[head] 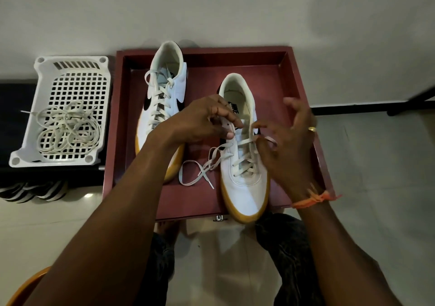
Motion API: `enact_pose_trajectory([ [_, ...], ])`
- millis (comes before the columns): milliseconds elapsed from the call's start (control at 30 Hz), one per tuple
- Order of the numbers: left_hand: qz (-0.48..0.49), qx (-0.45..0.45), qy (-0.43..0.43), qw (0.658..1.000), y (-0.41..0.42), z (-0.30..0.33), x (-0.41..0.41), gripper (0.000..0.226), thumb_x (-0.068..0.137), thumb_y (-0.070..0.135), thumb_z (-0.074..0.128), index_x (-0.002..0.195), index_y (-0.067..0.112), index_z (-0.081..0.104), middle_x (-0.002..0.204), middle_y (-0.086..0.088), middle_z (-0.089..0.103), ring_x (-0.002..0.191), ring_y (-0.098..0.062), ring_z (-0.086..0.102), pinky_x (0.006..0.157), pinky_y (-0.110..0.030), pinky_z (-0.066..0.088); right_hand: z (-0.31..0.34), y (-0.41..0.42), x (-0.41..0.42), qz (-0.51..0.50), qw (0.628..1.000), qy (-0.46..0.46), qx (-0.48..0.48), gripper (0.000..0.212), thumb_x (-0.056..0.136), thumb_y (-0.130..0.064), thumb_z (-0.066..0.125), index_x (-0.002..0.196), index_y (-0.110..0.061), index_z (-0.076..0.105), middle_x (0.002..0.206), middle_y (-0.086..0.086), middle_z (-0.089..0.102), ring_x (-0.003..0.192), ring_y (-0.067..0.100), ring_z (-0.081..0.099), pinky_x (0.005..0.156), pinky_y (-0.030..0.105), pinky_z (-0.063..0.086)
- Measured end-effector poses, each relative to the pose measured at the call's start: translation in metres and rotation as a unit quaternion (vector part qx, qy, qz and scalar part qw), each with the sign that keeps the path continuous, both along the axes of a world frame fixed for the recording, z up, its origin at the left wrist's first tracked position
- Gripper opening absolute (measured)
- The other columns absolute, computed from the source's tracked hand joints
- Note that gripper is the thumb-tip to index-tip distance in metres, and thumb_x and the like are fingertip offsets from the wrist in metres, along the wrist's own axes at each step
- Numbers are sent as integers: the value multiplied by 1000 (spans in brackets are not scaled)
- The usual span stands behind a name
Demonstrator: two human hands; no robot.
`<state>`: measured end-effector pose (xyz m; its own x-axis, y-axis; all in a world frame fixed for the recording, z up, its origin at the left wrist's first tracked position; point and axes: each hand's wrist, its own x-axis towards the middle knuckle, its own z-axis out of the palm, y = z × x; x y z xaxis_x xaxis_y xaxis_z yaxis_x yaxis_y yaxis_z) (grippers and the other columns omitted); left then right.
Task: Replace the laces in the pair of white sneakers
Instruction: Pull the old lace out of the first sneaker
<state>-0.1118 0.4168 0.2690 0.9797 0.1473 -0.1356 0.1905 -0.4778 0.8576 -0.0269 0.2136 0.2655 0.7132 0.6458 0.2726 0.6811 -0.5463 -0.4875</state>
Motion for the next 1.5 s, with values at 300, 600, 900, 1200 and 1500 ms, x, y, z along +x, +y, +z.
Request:
enact_pose_trajectory([
  [300, 6, 20, -11, 1000, -5, 3, 0, 21, 76, 10, 82, 94, 21, 79, 98, 9, 58, 88, 2, 56, 77, -12, 46, 0, 2, 2, 9, 994, 106, 33, 9, 76, -24, 82, 81, -26, 75, 131, 1, 46, 123, 17, 41, 94, 33, 44],
  [600, -6, -11, -15, 1000, -2, 2, 1, 21, 76, 7, 81, 88, 24, 77, 94, 5, 73, 85, -6, 65, 73, -18, 50, 4, -12, 21, -49, 993, 86, 68, 23, 76, -20, 79, 99, -21, 77, 143, 9, 39, 134, 24, 37, 102, 43, 45],
  [900, -6, 2, -14, 1000, -2, 2, 1, 18, 77, 6, 81, 91, 16, 78, 93, 8, 68, 84, 0, 63, 71, -10, 46, -4, 7, -9, 72, 997, 25, -22, 9, 72, -15, 83, 80, -17, 78, 123, 9, 55, 116, 30, 50, 87, 45, 48],
  [1200, -10, -5, -7, 1000, 1, 5, -1, 20, 76, 3, 81, 91, 16, 77, 92, 6, 68, 82, -2, 64, 74, -16, 50, -9, -36, 56, -156, 972, 162, 71, 15, 81, -29, 71, 83, -16, 78, 77, 4, 73, 72, 23, 69, 74, 49, 57],
  [1500, -35, 143, -3, 989, -33, 26, 6, 20, 79, 21, 73, 97, 27, 80, 92, 12, 57, 85, -7, 59, 72, -20, 47, -5, -11, 30, -58, 991, 110, 39, 38, 87, -14, 70, 124, -18, 66, 121, 6, 54, 109, 13, 52, 84, 2, 32],
])
